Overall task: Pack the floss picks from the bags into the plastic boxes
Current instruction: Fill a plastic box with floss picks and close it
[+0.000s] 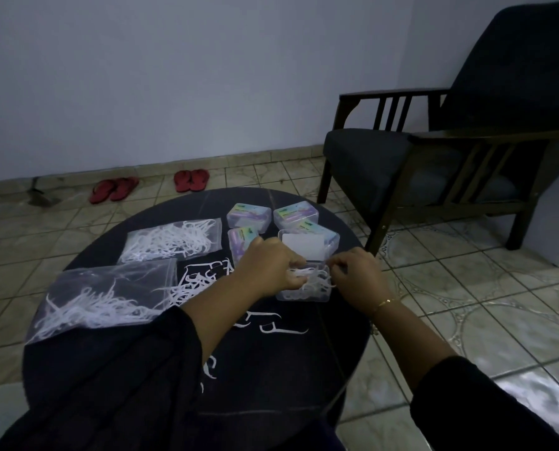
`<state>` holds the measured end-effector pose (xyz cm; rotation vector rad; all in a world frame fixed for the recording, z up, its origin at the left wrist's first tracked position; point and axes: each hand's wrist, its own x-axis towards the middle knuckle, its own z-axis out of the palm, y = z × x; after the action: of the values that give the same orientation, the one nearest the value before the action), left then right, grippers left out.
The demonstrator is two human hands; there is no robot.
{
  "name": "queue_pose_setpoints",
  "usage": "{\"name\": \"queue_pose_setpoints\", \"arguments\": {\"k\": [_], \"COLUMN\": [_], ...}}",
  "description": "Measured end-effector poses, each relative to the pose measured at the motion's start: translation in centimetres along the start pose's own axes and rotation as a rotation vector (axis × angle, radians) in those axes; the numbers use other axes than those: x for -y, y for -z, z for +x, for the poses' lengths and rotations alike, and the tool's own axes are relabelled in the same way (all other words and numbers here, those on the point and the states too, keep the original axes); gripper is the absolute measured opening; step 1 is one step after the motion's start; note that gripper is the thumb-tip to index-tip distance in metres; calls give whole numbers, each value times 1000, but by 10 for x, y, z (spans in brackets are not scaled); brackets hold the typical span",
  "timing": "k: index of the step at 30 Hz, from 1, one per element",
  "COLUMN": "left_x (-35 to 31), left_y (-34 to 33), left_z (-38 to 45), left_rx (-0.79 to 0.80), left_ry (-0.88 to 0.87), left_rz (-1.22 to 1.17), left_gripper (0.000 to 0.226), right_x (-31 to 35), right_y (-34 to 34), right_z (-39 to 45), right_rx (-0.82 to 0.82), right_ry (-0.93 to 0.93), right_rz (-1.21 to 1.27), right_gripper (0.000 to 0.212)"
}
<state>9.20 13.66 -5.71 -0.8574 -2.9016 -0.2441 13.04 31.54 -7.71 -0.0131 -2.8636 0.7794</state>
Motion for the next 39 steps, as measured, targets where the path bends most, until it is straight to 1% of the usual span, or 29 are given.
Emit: {"name": "queue_pose_setpoints", "arguments": {"k": [2, 5, 6, 8, 10, 15, 17, 19, 21, 23, 26, 30, 33, 36, 39], "left_x": [5, 15, 17, 20, 20, 8, 3, 1, -4, -7, -7, 0, 5, 7, 5], "left_y": [-1, -6, -9, -16, -24, -27, -29, -34, -39, -45, -47, -43, -40, -37, -32], "left_z": [-9, -25, -31, -41, -45, -38, -37, -42, -51, -58, -64, -66, -66, -63, -57], "left_rx": [-46, -200, -246, -291, -297, -229, -258, -330, -383, -398, -378, -342, -333, -349, -339], "left_ry": [27, 67, 79, 85, 78, 88, 93, 152, 265, 359, 411, 417, 397, 325, 258], "left_rz": [-60, -141, -165, -178, -167, -200, -205, -231, -271, -287, -235, -135, -143, -151, -103], "left_gripper": [39, 39, 36, 24, 18, 22, 21, 21, 24, 25, 22, 21, 20, 16, 17], "right_x": [0, 0, 0, 0, -1, 1, 1, 1, 2, 2, 1, -1, -2, -2, -2], "right_y": [-4, -11, -13, -17, -20, -23, -25, -29, -31, -33, -34, -34, -34, -34, -34], "right_z": [-2, -6, -8, -11, -13, -13, -14, -17, -21, -23, -25, -26, -26, -26, -26], "right_rx": [-9, -5, -2, 7, 18, 16, 3, -36, -71, -89, -71, -67, -68, -69, -60], "right_ry": [-1, 2, 3, 12, 18, 5, -28, -66, -82, -68, -27, -12, -9, -2, -2], "right_rz": [19, 26, 31, 46, 56, 125, 172, 222, 257, 255, 211, 187, 189, 182, 162], "right_gripper": [26, 28, 28, 27, 26, 26, 29, 32, 32, 33, 31, 28, 28, 28, 29]}}
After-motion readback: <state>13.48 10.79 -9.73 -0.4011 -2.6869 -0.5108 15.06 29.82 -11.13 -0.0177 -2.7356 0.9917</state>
